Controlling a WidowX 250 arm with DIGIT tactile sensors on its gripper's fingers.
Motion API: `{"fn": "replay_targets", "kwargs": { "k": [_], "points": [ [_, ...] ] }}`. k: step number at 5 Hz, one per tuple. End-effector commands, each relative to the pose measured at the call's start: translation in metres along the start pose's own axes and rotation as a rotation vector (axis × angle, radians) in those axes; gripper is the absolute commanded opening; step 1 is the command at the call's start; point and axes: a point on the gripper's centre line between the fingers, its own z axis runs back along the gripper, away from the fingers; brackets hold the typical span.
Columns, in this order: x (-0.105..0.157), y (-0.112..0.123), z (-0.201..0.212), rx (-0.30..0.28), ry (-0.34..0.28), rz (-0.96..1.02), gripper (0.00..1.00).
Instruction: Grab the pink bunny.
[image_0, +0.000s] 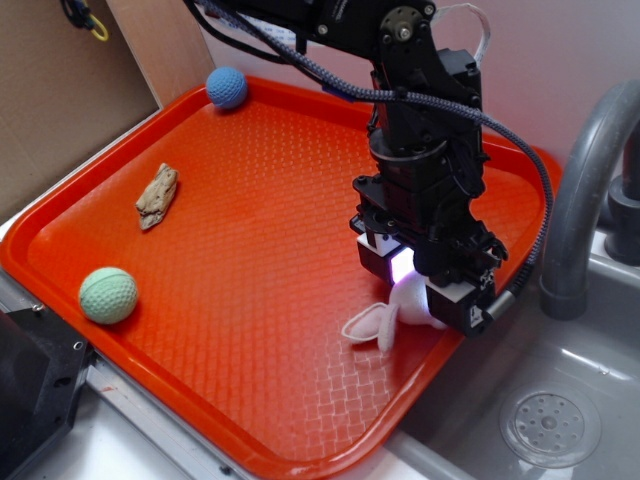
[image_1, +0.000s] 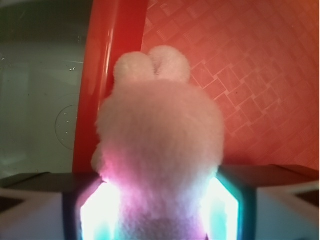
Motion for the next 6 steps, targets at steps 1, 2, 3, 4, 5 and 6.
{"fn": "replay_targets", "kwargs": {
  "k": [1,2,3,4,5,6],
  "points": [
    [-0.008,0.008,0.015,0.015,-0.017,0.005,0.0],
    [-0.016,0.027,0.066,0.184,-0.093,0.111,0.0],
    [-0.024,0.053,0.114,0.146,-0.153,0.186,0.0],
    [-0.034,0.084,0.153,0.135,-0.199,0.295,0.0],
    [-0.044,0.104,0.179,0.074,-0.231,0.33,0.0],
    [-0.056,0.135,0.206,-0.011,-0.266,0.409,0.0]
  ]
}}
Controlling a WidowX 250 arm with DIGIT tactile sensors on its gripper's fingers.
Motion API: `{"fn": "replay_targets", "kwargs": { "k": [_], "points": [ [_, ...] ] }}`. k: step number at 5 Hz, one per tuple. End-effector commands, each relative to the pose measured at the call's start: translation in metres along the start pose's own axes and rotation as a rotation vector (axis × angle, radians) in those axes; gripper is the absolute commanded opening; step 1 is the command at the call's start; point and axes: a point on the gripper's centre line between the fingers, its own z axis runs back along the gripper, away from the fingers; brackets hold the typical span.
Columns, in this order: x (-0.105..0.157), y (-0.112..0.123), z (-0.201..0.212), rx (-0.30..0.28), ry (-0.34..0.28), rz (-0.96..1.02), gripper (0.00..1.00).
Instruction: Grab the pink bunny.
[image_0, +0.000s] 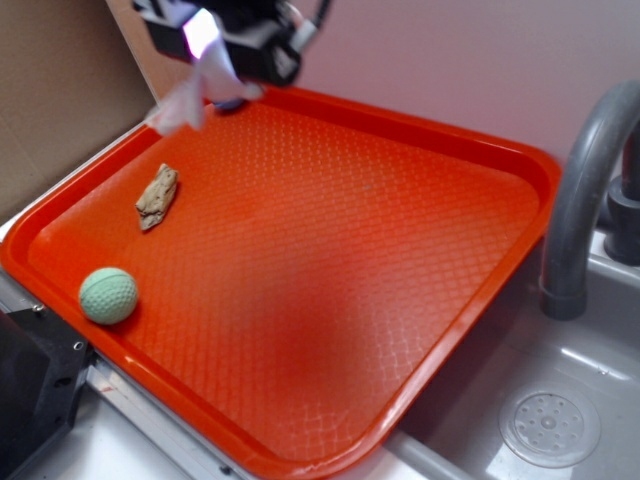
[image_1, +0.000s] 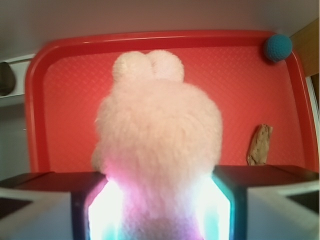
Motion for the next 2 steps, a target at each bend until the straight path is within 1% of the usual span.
{"fn": "replay_targets", "kwargs": {
  "k": [1,2],
  "points": [
    [0.0031,0.0544,0.0413,-0.121,-0.06,0.155,0.0],
    [0.0106,0.0575,0.0368,-0.125,-0.051,0.129,0.0]
  ]
}}
